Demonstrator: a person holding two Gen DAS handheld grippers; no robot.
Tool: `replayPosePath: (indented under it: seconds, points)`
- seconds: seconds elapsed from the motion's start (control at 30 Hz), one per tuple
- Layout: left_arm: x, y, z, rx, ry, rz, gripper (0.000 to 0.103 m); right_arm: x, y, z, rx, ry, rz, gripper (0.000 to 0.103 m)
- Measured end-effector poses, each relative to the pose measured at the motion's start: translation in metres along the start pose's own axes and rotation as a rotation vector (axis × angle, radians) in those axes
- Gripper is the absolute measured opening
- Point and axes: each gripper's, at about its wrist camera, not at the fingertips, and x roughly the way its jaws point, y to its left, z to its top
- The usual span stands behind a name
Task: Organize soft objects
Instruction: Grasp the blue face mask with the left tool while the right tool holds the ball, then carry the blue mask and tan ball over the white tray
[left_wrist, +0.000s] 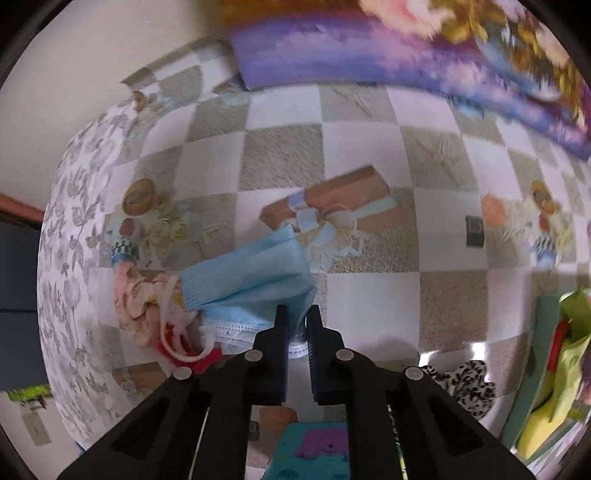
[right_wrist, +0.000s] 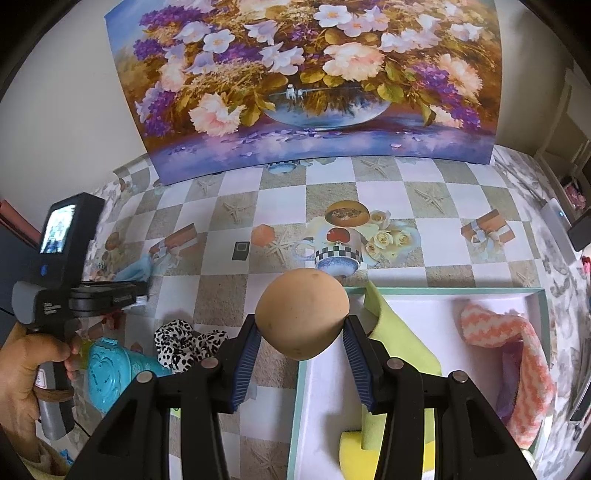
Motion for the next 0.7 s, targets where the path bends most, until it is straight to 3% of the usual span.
replayPosePath:
  seconds: [0.4,0.7]
  points:
    - [-0.099,0.014,-0.029,-0.088,-0.233,-0.074,0.006,-0.041,-0.009,-0.009,0.044,-0.05,0.037,0.049]
    - [-0.168,-0.023,-0.071,-0.11,-0.422,-0.248,0.006,-0.067,-0.032,-0.026,0.092,-0.08,0.011,0.049]
